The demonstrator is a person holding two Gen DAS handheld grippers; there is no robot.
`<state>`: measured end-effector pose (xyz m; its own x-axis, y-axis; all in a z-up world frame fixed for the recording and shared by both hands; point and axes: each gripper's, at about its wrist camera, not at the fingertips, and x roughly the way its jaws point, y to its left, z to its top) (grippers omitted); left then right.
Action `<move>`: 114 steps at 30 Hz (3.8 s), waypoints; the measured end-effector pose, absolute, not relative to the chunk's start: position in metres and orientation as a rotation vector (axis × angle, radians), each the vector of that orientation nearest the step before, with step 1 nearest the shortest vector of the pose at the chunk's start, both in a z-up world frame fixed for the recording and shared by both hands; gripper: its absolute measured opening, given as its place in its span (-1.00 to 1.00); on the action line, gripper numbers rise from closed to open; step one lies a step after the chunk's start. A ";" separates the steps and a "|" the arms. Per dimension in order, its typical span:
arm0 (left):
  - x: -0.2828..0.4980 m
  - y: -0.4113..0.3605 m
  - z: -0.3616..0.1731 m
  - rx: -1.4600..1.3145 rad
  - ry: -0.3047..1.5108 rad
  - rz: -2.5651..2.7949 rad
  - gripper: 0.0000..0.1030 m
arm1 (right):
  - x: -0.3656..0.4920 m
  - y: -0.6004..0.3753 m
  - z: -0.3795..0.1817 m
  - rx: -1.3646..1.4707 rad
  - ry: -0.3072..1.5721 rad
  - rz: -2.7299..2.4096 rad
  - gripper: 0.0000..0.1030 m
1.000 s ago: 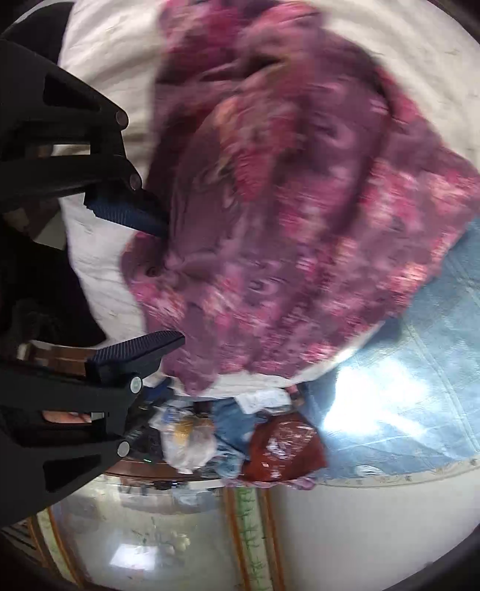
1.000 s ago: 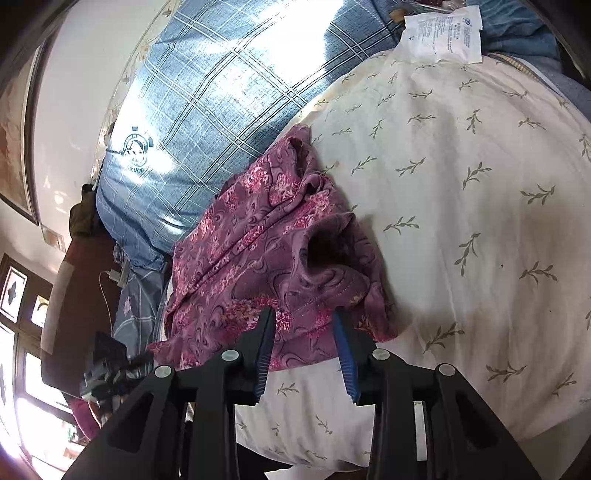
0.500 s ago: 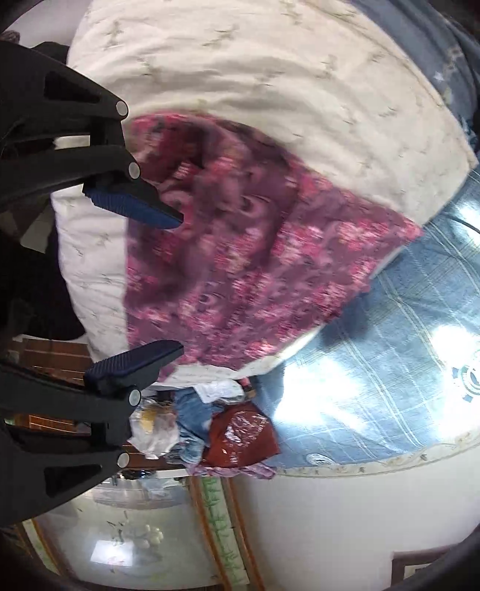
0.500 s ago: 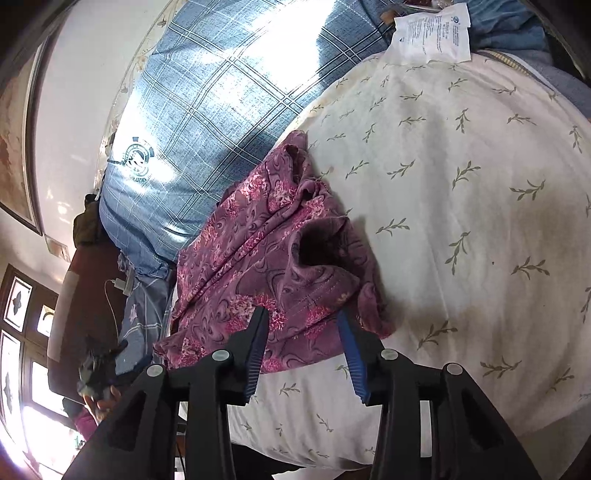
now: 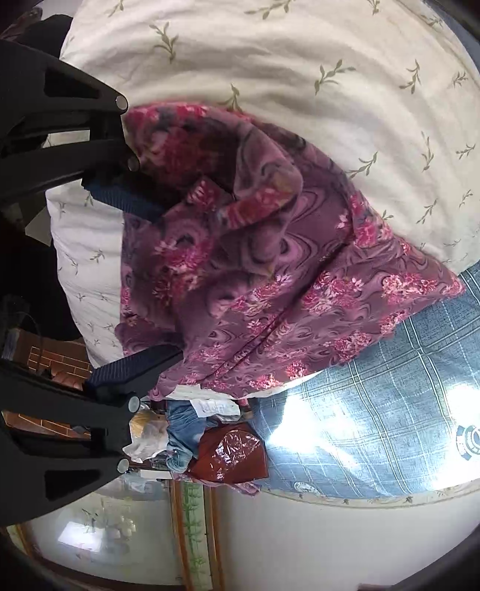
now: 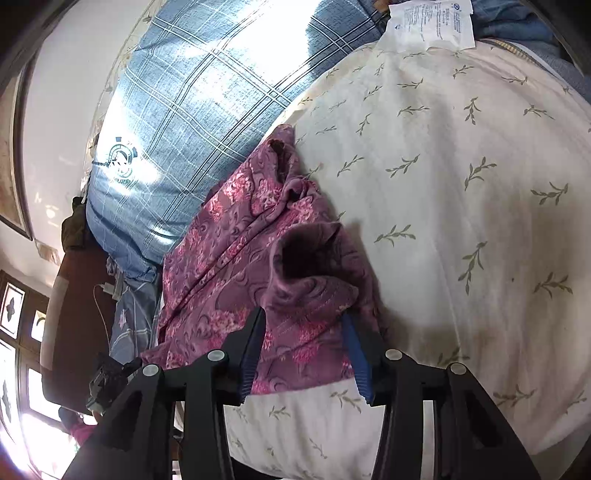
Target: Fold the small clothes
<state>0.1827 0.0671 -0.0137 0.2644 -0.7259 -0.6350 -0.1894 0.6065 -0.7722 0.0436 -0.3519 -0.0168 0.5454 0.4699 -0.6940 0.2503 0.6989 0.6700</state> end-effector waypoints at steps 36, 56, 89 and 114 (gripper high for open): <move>0.193 0.098 0.005 -0.844 1.197 -0.450 -0.02 | 0.065 -0.358 -0.013 0.825 0.967 0.237 0.07; 0.163 0.071 -0.018 -1.013 1.319 -0.466 0.23 | 0.105 -0.332 -0.017 0.864 0.982 0.249 0.26; 0.347 0.071 0.036 -0.758 1.096 -0.246 -0.99 | 0.203 -0.323 0.008 0.881 0.888 0.297 -0.80; 0.411 0.110 0.040 -0.726 1.207 -0.389 0.13 | 0.250 -0.355 0.015 0.825 0.942 0.160 0.02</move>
